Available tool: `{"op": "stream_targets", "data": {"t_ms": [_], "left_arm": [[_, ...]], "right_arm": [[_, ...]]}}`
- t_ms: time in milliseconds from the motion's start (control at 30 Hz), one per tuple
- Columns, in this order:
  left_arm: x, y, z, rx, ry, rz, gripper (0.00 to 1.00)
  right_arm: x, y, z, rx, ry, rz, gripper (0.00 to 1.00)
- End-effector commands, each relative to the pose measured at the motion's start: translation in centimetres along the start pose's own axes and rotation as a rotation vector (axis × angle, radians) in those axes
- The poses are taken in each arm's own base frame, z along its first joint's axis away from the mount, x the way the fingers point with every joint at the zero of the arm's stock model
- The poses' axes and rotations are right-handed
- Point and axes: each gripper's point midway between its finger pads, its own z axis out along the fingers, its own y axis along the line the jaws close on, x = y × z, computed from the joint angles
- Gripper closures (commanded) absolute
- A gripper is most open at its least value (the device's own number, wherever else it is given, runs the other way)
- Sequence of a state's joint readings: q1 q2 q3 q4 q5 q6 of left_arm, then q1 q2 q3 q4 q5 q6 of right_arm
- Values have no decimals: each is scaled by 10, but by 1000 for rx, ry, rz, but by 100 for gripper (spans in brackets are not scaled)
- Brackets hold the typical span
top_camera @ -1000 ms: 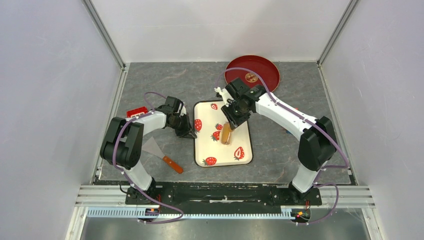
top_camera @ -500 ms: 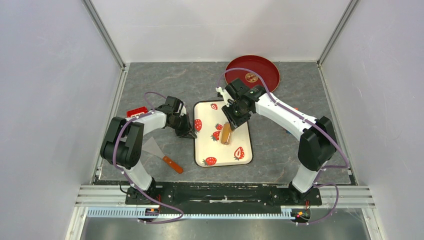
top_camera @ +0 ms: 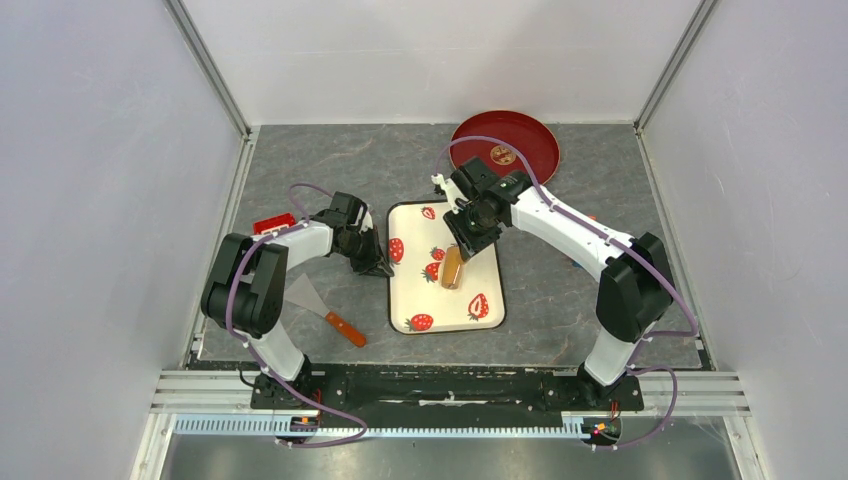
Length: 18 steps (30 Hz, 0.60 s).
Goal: Roll out the dumpling wrappers from the dough
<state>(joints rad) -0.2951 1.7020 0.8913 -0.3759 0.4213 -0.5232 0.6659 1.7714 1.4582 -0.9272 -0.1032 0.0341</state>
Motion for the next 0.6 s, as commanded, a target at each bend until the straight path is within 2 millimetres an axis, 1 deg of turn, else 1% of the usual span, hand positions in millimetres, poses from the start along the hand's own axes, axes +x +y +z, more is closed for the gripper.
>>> {"op": "stream_targets", "data": {"t_ms": [0,200,567], "left_arm": [[7,26,13,-116,23,22,98],[8,26,14,-116,25,22,98],[9,25,15,-116,29,22,98]], "right_arm": [[98,-18,70,79,381,-23,100],[94,-14,75,66,358,-28,100],[99,-14,81,62,376,-30,100]]}}
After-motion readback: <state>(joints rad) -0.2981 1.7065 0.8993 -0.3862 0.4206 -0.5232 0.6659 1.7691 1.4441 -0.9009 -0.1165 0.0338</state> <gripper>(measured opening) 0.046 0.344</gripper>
